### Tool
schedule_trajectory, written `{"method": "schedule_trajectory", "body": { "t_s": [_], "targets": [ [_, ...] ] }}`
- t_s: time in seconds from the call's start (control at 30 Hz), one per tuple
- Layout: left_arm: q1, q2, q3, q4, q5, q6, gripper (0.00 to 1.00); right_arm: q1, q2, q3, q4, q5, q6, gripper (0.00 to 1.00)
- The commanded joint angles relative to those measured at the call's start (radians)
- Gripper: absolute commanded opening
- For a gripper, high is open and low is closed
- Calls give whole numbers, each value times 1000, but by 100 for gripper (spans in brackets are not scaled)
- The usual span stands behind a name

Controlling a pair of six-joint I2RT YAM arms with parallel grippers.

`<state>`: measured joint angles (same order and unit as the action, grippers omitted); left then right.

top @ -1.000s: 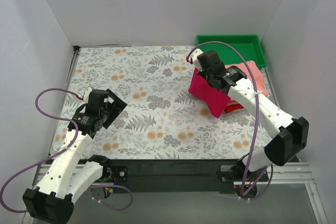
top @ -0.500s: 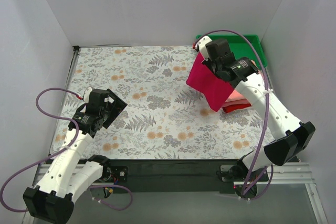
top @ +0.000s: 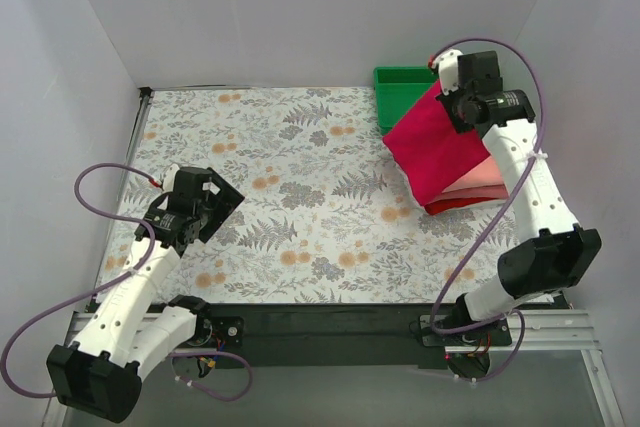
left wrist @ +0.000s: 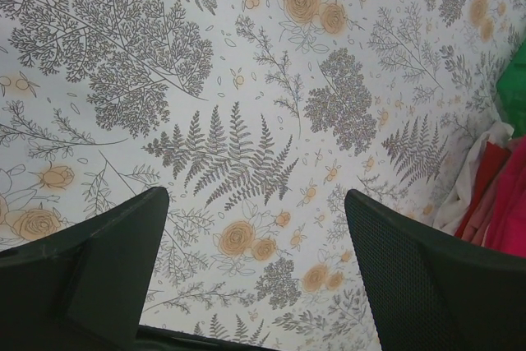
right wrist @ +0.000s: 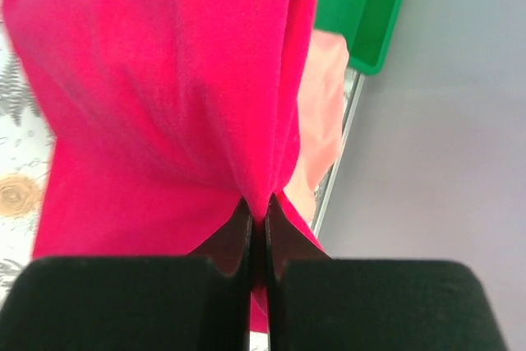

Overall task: Fold and stack the t-shirts
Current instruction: Neatly place the folded tshirt to the corner, then reset both grippers

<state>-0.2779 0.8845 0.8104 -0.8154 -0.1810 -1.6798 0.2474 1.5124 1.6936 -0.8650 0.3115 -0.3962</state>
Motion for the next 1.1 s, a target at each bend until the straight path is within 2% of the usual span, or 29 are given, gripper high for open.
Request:
{"method": "schedule_trajectory", "body": {
  "t_s": [0.0,0.1,0.13,0.17,0.2,0.23,0.4,0.53,0.6,0.7,0.73,0.77,0.83,0.87,1.0,1.07],
  "targets": [
    [-3,8,12,22,-9,6,88,-115,64,32,43,-139,5,1],
    [-3,22,16,22,-17,8,88,-221,132,32,49,-173,28,1],
    [-3,27,16,24,-17,9,88,-270,147,31,52,-214,28,8],
    [-3,30,21,22,-20,9,88,-287,181,28,58,-236,28,31],
    [-3,37,21,21,-21,8,89,-299,196,26,64,-247,36,68],
    [-3,37,24,24,-21,8,89,-321,213,28,64,-226,77,98],
    [-3,47,32,13,-26,9,89,-384,272,77,64,-104,218,98],
    [-3,44,38,13,-20,9,89,-401,192,52,95,-213,290,98],
    [-3,45,55,9,-20,22,89,-401,100,17,125,-259,327,98],
    [-3,45,79,-13,-31,29,89,-401,-67,-124,222,-354,388,98],
    [-1,44,93,-18,-34,35,89,-401,-117,-238,295,-395,422,98],
    [-3,41,99,-22,-35,40,89,-401,-224,-294,329,-417,443,98],
    [-3,37,118,-33,-47,49,89,-401,-340,-435,417,-492,494,98],
    [-1,31,121,-40,-55,51,89,-401,-457,-585,516,-506,519,98],
    [-3,-10,115,-41,-80,52,89,-401,-722,-884,656,-529,594,98],
    [-3,-25,105,-38,-97,48,89,-401,-846,-975,672,-517,616,98]
  ]
}}
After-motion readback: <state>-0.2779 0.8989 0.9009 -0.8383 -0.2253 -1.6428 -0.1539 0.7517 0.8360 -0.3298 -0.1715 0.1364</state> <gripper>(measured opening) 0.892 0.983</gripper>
